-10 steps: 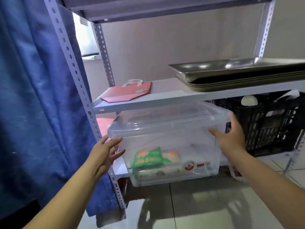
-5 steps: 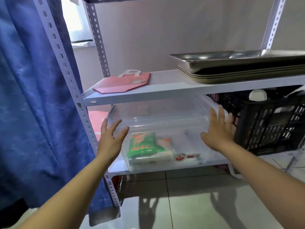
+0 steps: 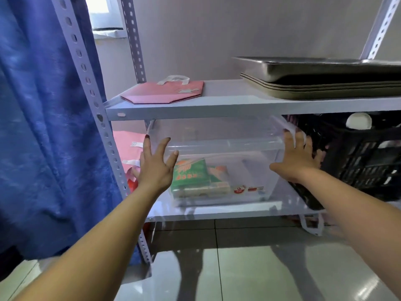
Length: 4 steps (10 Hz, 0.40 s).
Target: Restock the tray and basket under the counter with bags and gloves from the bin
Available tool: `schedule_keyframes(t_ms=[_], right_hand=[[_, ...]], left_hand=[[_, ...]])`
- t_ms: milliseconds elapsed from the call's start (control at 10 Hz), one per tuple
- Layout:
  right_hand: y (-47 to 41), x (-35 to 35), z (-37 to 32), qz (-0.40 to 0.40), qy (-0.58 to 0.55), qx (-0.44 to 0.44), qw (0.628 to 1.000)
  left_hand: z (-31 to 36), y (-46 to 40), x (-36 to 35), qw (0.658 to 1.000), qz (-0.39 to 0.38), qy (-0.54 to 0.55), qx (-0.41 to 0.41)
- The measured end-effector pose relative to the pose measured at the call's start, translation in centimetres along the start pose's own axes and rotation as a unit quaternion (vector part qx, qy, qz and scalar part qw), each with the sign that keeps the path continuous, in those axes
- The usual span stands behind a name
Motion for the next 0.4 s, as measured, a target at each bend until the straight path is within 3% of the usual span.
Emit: schedule_keyframes(t_ms=[100, 200, 300, 400], right_hand=[[0.7, 0.6, 0.2, -0.015, 0.027, -0.006, 1.0], [3.5, 2.1, 0.2, -0.054, 0.048, -0.021, 0.997], [7.4, 3.9, 0.2, -0.085, 0.01, -0.04, 0.996], [12.8, 8.4, -0.5, -0.101, 0.028, -0.008, 0.994]], left_hand=[[-0.4, -0.2, -0.1, 0.999, -0.028, -0.026, 0.004], [-0.7, 0.7, 0.6, 0.982, -0.122, -0.14, 0.018], [0.6, 1.9, 3.2, 0.969, -0.173, -0.177, 0.006], [5.3, 4.2, 7.8, 0.955, -0.201, -0.206, -0.077]])
Point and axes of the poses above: each hand's wrist, its own y-axis away from the middle knuckle, its own x-axis out of the back of the hand, z = x × y, the point moved 8 cm from there along -y, towards the middle knuckle, and after that the axes turned 6 degrees about z, right-handed, at the moved point
